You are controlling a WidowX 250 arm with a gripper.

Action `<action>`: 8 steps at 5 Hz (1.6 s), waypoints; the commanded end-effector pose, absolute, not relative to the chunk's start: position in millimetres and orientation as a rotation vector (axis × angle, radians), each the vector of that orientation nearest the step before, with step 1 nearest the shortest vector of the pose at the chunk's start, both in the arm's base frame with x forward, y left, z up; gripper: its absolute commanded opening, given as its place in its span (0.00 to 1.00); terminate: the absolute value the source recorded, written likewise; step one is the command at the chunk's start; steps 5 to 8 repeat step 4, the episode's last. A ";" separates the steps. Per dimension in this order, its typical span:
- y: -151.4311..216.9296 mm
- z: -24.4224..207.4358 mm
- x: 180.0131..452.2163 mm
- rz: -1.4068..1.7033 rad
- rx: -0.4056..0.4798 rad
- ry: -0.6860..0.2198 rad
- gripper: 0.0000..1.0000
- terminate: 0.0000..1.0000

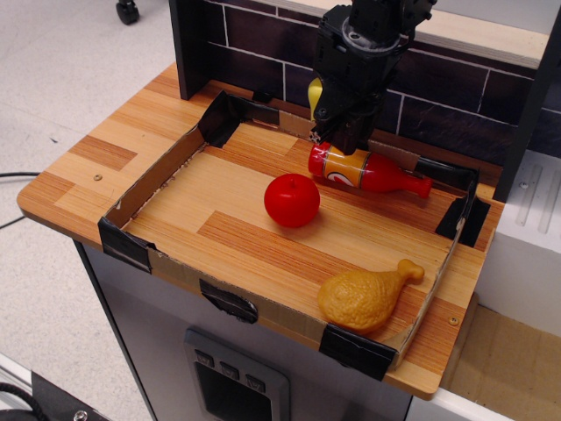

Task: Topple hot sauce bottle

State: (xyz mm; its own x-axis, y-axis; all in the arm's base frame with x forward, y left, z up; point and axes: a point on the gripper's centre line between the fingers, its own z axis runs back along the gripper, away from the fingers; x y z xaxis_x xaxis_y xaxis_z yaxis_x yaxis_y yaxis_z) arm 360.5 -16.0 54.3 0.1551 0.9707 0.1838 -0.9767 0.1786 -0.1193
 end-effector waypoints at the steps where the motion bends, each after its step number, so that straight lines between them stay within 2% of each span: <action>1: -6.6 106.9 354.9 1.380 -0.093 -0.275 1.00 0.00; 3: -6.6 106.9 354.9 1.380 -0.093 -0.275 1.00 0.00; 4: -6.6 106.9 354.9 1.380 -0.093 -0.275 1.00 1.00; 8: -6.6 106.9 354.9 1.380 -0.093 -0.275 1.00 1.00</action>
